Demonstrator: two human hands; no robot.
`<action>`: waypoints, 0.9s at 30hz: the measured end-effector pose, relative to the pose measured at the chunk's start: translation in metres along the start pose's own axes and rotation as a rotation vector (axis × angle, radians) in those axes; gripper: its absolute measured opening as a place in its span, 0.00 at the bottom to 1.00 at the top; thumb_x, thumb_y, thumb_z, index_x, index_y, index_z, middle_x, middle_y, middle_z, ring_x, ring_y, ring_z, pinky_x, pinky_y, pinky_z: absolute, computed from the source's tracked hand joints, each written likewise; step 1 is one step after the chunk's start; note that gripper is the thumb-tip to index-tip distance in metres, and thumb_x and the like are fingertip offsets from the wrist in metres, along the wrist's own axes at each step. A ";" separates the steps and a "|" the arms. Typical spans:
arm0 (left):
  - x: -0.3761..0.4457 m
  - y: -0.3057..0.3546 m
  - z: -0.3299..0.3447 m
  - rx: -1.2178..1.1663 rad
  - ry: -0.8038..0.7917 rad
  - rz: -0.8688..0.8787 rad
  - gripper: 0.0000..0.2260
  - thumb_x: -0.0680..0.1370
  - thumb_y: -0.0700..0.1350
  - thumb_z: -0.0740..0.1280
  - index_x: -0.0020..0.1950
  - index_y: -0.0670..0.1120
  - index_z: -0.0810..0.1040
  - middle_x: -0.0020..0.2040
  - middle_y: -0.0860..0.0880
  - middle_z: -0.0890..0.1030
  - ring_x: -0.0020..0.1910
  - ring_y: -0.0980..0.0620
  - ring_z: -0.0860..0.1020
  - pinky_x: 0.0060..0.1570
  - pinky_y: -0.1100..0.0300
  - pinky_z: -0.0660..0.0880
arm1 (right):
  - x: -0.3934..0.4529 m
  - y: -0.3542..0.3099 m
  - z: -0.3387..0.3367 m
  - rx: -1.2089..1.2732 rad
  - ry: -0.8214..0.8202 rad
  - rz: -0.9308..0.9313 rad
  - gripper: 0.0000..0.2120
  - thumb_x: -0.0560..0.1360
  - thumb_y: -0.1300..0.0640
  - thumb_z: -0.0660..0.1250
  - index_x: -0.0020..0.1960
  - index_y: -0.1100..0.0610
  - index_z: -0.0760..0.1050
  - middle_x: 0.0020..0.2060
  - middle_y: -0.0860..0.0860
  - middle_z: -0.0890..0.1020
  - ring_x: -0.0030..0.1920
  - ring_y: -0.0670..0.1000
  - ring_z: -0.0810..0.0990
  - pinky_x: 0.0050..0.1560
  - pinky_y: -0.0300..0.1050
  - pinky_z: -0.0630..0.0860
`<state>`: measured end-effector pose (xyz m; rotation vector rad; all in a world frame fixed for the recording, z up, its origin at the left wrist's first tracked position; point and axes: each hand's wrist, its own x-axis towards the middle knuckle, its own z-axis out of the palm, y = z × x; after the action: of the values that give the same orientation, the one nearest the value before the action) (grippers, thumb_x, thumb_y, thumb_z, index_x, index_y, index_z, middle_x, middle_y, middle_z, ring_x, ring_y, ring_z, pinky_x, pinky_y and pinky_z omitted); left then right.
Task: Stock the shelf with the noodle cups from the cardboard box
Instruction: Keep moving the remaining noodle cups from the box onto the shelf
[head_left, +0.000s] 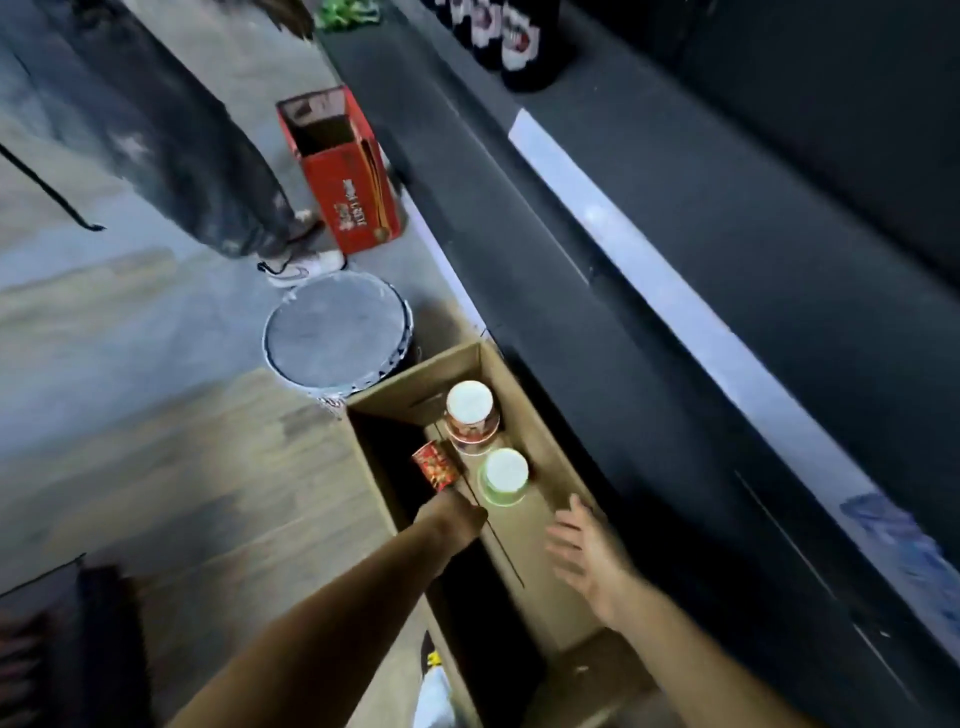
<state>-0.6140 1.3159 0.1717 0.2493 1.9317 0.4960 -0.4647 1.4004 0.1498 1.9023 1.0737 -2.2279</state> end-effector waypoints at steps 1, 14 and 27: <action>0.026 -0.010 -0.004 0.012 0.025 -0.033 0.12 0.79 0.42 0.64 0.59 0.38 0.77 0.57 0.39 0.79 0.56 0.42 0.78 0.52 0.60 0.75 | 0.025 0.006 0.012 -0.013 0.008 0.028 0.23 0.81 0.45 0.54 0.67 0.61 0.70 0.60 0.58 0.77 0.58 0.56 0.77 0.57 0.49 0.70; 0.320 -0.113 -0.007 0.089 0.186 -0.179 0.27 0.75 0.55 0.67 0.70 0.43 0.67 0.63 0.42 0.75 0.60 0.43 0.75 0.60 0.54 0.73 | 0.299 0.090 0.109 0.002 0.081 0.249 0.15 0.80 0.50 0.60 0.62 0.57 0.71 0.55 0.54 0.77 0.49 0.51 0.78 0.38 0.43 0.71; 0.446 -0.134 -0.019 0.122 0.130 -0.270 0.29 0.70 0.53 0.70 0.67 0.41 0.69 0.62 0.40 0.76 0.60 0.43 0.77 0.61 0.51 0.75 | 0.410 0.100 0.178 0.107 0.017 0.384 0.19 0.79 0.48 0.59 0.67 0.51 0.68 0.62 0.49 0.72 0.59 0.50 0.71 0.61 0.50 0.66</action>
<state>-0.8036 1.3673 -0.2507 0.0330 2.0862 0.2203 -0.6798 1.4005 -0.2547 1.9671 0.5374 -2.0878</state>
